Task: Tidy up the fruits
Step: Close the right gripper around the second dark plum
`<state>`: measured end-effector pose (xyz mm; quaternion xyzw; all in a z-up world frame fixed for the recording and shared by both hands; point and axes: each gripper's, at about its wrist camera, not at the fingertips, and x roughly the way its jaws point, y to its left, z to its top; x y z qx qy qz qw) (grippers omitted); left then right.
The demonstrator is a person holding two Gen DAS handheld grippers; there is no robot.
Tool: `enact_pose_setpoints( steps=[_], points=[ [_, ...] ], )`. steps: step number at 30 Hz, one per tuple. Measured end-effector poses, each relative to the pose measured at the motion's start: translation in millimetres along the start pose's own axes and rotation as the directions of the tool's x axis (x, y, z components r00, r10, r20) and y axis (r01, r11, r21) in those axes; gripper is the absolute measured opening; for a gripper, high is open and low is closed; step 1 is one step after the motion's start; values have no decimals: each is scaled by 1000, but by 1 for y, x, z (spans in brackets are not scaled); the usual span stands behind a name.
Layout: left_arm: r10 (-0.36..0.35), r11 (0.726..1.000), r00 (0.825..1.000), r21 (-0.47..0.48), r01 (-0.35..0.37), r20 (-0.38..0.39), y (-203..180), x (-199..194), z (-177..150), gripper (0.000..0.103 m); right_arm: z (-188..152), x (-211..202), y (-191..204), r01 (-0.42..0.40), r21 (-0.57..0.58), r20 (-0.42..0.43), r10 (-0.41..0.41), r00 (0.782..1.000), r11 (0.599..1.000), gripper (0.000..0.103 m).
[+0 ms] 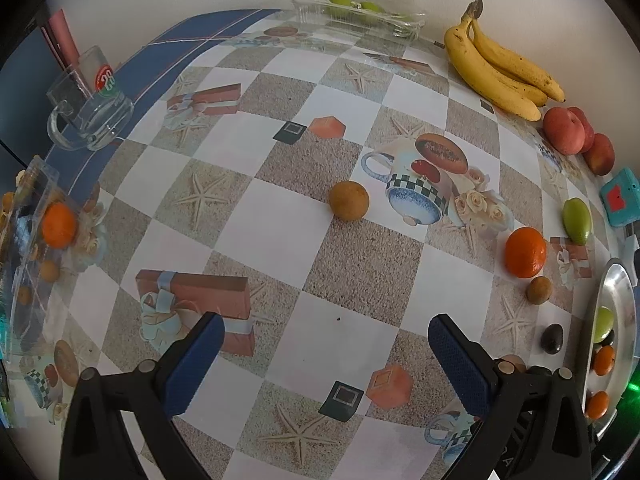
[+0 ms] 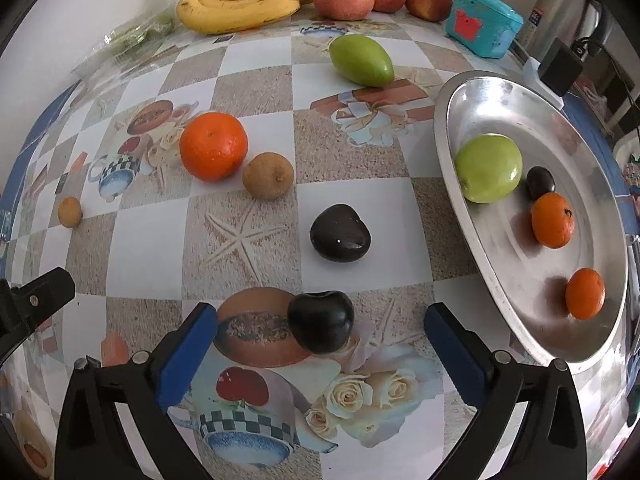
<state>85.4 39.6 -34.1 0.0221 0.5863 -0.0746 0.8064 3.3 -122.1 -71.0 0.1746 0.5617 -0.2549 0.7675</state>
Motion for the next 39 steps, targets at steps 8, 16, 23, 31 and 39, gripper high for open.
enact_pose_setpoints(
  steps=[8, 16, 23, 31, 39],
  points=[
    [-11, 1000, 1000, -9, 11, 2, 1, -1, 1, 103, -8, -10, -3, 4, 1, 37, -4, 999, 1000, 103],
    [-19, 999, 1000, -27, 19, 0, 5, -1, 3, 103, 0, -12, -8, 7, 5, -15, -6, 1000, 1000, 102],
    [-28, 999, 1000, -38, 28, 3, 6, -2, 3, 103, 3, -24, -9, 4, -4, 9, -4, 1000, 1000, 70],
    [-38, 998, 999, -42, 38, 3, 8, -2, 3, 103, 5, -35, -13, -12, -5, 10, 12, 1000, 1000, 38],
    [-41, 998, 999, -43, 41, 2, 8, -3, 3, 103, 8, -59, -14, -57, -24, 77, 59, 995, 998, 19]
  ],
)
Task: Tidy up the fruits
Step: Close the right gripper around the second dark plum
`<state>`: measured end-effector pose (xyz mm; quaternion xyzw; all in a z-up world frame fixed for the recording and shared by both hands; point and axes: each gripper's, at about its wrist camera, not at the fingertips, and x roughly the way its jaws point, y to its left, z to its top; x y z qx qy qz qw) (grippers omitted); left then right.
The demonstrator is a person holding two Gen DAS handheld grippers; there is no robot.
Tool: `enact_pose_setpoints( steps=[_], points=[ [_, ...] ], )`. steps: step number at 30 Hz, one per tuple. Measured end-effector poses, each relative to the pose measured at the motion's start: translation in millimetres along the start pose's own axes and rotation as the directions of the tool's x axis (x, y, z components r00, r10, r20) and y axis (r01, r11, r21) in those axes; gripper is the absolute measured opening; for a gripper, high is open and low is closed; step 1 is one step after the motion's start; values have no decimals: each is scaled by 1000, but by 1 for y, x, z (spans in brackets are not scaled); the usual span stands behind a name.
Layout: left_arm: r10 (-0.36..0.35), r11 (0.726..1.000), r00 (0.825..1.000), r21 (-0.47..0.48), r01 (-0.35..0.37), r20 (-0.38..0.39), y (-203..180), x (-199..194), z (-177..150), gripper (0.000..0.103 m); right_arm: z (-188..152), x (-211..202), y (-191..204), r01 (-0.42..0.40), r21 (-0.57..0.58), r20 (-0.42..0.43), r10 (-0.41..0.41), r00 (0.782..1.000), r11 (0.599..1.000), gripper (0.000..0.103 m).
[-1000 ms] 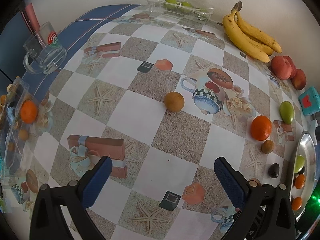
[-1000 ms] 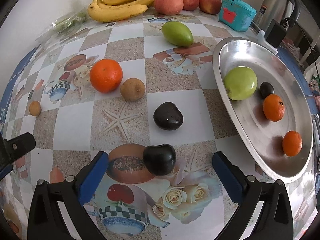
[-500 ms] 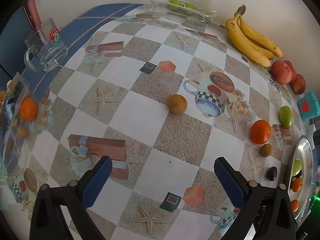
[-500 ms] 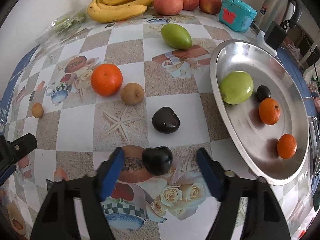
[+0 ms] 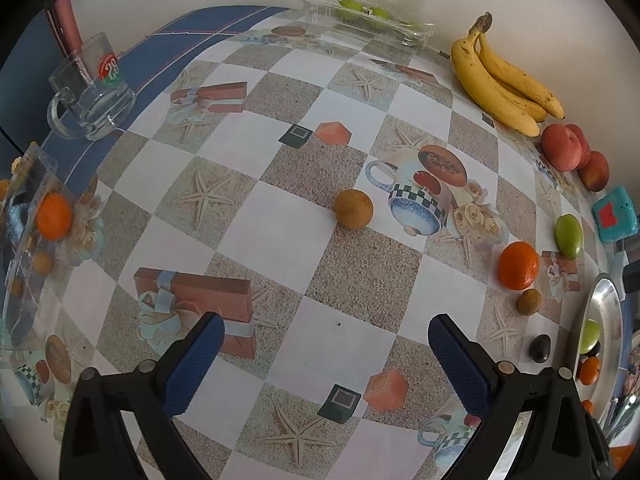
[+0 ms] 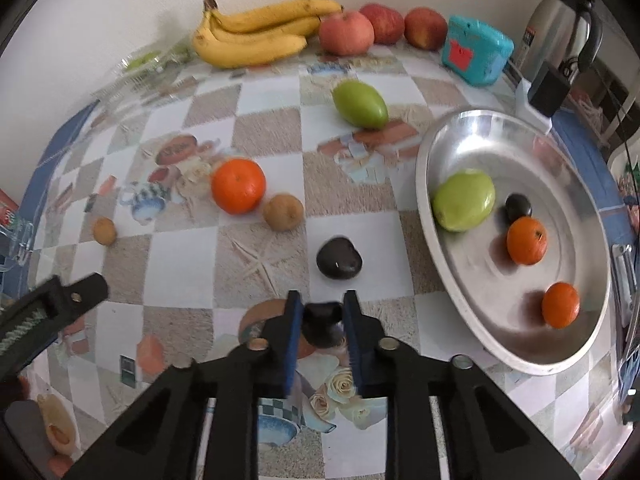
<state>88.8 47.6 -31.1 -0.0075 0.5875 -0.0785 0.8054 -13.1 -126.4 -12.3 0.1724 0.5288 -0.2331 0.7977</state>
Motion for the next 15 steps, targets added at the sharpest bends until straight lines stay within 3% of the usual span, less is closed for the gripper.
enact_pose_setpoints(
  steps=[8, 15],
  points=[
    [4, 1000, 1000, 14, -4, 4, -4, 0, -1, 103, 3, -7, -8, -19, 27, 16, 19, 1000, 999, 19],
    [1, 1000, 1000, 12, -1, 2, -4, 0, -1, 103, 5, 1, -4, -39, 0, -17, 39, 999, 999, 25]
  ],
)
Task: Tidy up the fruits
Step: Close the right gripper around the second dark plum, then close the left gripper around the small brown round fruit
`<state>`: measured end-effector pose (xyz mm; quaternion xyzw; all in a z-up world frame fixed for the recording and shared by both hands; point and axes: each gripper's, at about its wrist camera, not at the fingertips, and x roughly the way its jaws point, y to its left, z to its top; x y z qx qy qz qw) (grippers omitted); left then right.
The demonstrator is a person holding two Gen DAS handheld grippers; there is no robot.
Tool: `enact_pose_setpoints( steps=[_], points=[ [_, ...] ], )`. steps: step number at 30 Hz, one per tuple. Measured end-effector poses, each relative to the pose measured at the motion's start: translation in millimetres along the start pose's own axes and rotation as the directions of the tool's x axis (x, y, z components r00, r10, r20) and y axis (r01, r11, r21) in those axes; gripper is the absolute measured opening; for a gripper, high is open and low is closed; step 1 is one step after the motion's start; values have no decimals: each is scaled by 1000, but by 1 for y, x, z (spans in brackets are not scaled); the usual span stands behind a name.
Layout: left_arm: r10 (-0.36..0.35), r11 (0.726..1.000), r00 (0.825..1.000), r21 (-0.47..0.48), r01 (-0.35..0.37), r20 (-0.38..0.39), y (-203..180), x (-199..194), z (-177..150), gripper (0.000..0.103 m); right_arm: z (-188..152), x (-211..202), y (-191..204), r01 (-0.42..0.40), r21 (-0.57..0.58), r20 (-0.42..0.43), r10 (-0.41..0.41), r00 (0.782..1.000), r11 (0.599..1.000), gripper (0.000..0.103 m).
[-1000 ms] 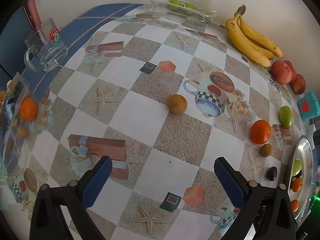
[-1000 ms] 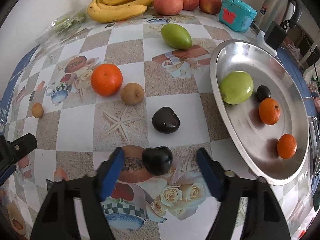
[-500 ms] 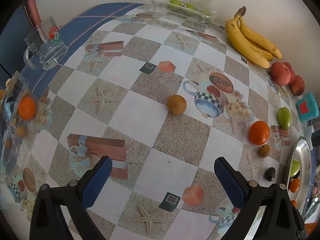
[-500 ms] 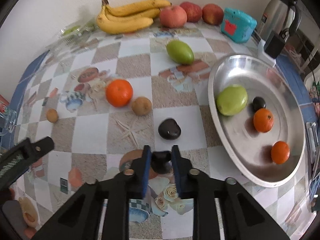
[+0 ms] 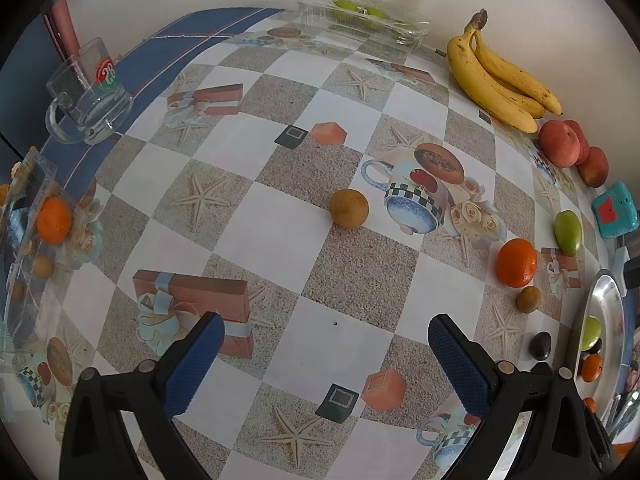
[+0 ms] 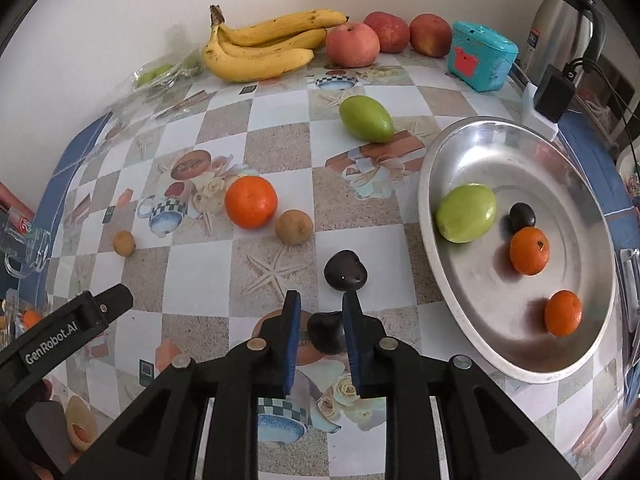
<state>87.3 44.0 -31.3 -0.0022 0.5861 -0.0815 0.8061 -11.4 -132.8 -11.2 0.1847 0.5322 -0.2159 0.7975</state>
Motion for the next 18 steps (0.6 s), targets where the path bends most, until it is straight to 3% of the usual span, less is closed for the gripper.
enact_pose_setpoints(
  steps=[3, 12, 18],
  points=[
    [-1, 1000, 1000, 0, 1, -1, 0, 0, 0, 103, -1, 4, 0, 22, -5, -7, -22, 1000, 1000, 38],
    [-1, 1000, 1000, 0, 1, -3, 0, 1, 0, 103, -6, 26, -3, 30, -7, -75, -30, 997, 1000, 39],
    [-2, 1000, 1000, 1, 2, -4, 0, 2, 0, 103, -8, 27, 4, 70, -34, -47, -71, 996, 997, 36]
  ],
)
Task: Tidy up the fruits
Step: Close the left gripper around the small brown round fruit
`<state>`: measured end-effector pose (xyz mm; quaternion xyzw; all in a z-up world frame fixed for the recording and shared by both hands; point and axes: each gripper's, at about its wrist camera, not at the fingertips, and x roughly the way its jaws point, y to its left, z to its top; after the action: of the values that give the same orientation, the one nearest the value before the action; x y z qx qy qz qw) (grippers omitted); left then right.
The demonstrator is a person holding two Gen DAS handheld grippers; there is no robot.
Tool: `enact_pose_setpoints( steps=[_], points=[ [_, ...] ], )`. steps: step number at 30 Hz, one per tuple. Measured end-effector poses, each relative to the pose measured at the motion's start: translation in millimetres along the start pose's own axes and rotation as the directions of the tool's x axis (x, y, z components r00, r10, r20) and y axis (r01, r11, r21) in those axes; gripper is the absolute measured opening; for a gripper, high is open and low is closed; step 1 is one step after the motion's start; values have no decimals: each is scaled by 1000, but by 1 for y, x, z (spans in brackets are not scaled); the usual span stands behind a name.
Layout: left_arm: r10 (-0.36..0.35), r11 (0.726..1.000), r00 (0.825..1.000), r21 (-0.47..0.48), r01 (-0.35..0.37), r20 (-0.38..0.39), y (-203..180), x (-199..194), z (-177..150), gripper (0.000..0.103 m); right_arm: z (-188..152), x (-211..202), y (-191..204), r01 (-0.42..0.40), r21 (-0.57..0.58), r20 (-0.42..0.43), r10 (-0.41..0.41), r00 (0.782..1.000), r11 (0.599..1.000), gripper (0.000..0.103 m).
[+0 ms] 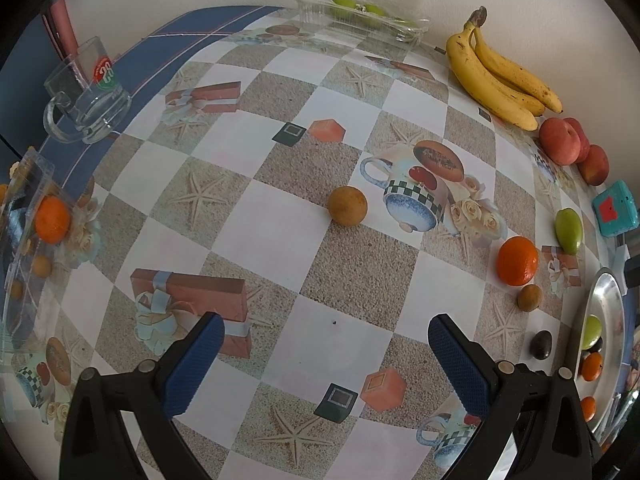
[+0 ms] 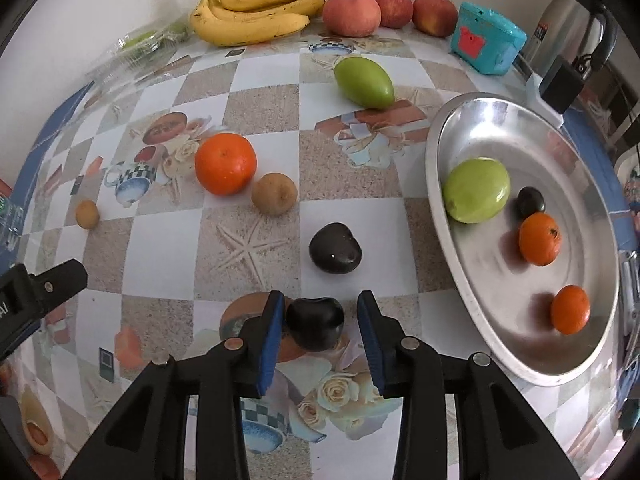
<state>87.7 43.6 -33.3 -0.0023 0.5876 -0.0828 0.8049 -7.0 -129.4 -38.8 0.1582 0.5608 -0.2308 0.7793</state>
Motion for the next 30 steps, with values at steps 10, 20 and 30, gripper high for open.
enact_pose_setpoints(
  steps=[10, 20, 30],
  points=[
    [-36, 999, 999, 7, 37, -10, -1, 4, 2, 103, 5, -23, -7, -75, 63, 47, 72, 996, 995, 28],
    [-145, 989, 989, -19, 146, 37, 6, 3, 27, 103, 14, -43, -12, -80, 55, 122, 72, 990, 995, 28],
    [-139, 990, 984, 20, 138, 109, 2, 11, 62, 85, 24, -50, -26, -108, 87, 161, 93, 983, 990, 28]
  ],
)
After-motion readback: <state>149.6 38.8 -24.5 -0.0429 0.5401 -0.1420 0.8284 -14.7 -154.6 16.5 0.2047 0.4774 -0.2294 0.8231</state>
